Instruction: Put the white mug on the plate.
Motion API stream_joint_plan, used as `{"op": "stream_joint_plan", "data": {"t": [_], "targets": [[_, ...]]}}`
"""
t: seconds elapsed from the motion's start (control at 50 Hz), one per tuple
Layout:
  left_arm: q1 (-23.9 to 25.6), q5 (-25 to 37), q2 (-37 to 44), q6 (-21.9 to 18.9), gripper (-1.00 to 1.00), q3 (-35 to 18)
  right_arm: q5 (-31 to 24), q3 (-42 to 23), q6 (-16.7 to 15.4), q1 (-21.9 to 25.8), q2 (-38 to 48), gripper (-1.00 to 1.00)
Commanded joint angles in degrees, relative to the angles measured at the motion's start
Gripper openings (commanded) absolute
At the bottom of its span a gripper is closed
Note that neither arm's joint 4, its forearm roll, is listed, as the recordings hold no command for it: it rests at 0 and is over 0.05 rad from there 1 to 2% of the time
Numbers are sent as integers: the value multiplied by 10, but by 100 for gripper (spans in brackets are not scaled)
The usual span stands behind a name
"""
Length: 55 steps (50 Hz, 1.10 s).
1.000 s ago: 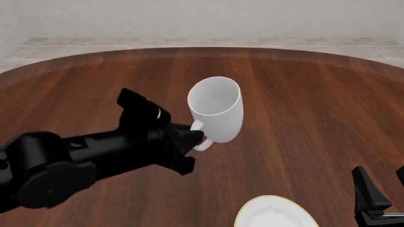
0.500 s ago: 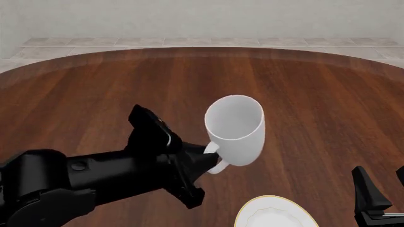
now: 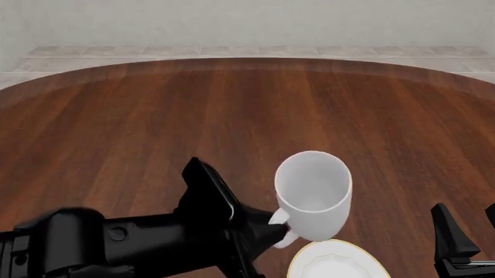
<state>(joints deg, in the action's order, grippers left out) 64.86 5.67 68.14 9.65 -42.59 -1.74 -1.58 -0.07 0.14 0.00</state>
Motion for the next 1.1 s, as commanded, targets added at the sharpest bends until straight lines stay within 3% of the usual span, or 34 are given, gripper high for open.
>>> {"op": "stream_joint_plan", "data": {"t": [0.02,1.1], "targets": [[30,4,11,10,-100,-11,6,3,0,-1,1,100],[108,-45,110,32,-100,-2,5,3,0,-1,1,100]]}}
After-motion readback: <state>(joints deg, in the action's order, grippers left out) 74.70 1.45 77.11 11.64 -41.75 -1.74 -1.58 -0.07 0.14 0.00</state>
